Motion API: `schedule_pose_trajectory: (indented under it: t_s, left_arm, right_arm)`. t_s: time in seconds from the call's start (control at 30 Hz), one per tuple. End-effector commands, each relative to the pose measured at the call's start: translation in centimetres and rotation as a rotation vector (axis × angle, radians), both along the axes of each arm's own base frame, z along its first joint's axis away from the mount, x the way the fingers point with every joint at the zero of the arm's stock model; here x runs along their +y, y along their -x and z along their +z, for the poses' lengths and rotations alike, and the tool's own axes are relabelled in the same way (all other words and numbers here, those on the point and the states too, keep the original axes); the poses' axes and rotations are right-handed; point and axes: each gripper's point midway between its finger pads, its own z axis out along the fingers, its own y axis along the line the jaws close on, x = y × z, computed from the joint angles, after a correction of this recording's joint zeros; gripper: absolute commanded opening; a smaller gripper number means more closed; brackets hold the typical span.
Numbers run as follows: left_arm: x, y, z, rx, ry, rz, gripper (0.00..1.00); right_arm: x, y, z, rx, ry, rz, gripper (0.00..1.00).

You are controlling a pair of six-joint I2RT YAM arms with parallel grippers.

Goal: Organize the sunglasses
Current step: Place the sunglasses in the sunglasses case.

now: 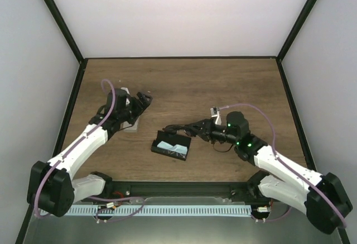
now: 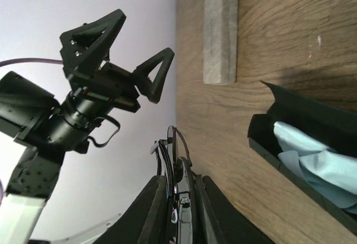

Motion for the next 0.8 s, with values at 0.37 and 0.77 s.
schedule_pose_trajectory:
  t_s: [0.37, 0.77]
  left_arm:
    - [0.0, 0.0, 1.3, 0.017, 0.032, -0.067, 1.00]
    - [-0.1, -0.3, 3.5, -0.014, -0.008, -0.108, 1.00]
  right_arm:
    - [2.6, -2.2, -4.3, -0.066, 0.111, -0.062, 0.15]
    - [4.8, -1.2, -7.7, -0.030, 0.164, -0.025, 0.15]
